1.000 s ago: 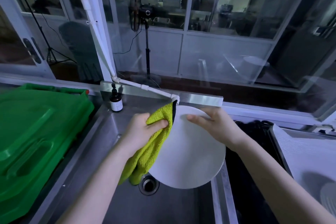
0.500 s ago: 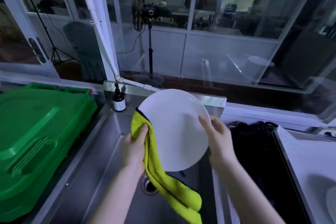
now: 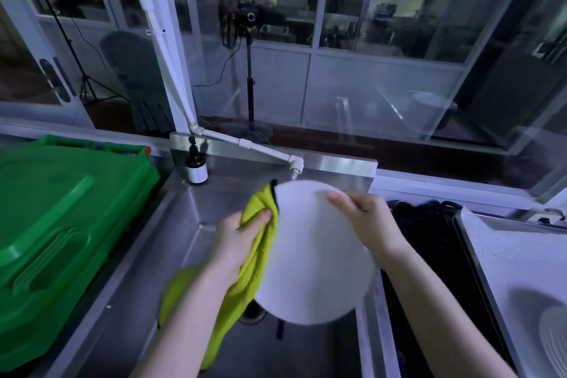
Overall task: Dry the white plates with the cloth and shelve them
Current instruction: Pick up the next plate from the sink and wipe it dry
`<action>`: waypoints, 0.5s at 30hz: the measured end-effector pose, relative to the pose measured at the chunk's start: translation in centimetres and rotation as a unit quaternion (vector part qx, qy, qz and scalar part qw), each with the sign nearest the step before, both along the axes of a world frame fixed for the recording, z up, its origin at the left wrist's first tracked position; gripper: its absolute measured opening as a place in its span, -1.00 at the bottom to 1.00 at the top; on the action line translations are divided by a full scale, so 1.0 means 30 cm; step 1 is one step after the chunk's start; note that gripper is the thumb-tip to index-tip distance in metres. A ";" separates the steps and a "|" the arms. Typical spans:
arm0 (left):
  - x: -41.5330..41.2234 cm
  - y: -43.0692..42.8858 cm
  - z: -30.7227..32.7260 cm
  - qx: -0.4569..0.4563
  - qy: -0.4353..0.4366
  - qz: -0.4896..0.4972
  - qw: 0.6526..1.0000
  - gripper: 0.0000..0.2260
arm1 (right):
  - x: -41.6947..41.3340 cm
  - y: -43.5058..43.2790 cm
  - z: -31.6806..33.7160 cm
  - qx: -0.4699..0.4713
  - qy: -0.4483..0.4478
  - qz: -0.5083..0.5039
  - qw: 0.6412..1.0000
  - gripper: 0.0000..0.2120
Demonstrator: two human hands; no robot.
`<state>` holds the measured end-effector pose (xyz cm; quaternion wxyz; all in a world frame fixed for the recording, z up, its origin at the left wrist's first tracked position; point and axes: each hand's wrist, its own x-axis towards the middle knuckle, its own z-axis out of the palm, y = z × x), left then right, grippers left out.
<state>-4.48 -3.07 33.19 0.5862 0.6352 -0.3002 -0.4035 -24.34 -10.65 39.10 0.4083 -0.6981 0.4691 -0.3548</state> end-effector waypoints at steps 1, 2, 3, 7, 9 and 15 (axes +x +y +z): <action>-0.012 -0.002 -0.024 0.021 0.048 0.065 0.997 -0.75 | 0.019 0.017 -0.030 0.040 -0.071 -0.074 0.994 -0.52; -0.029 -0.006 -0.046 0.050 0.091 0.129 0.986 -0.74 | 0.053 0.044 -0.063 0.077 -0.145 -0.152 0.975 -0.53; -0.051 -0.006 -0.065 0.078 0.132 0.182 0.971 -0.74 | 0.092 0.077 -0.097 0.109 -0.204 -0.226 0.946 -0.56; -0.062 0.022 -0.114 0.118 0.196 0.213 0.950 -0.72 | 0.152 0.154 -0.201 0.150 -0.217 -0.257 0.930 -0.65; -0.024 0.043 -0.102 0.084 0.160 0.195 0.964 -0.76 | 0.098 0.116 -0.181 0.136 -0.180 -0.169 0.959 -0.73; 0.019 0.036 -0.003 0.000 -0.061 -0.003 0.998 -0.74 | -0.008 -0.028 0.019 0.038 0.018 0.082 0.996 -0.83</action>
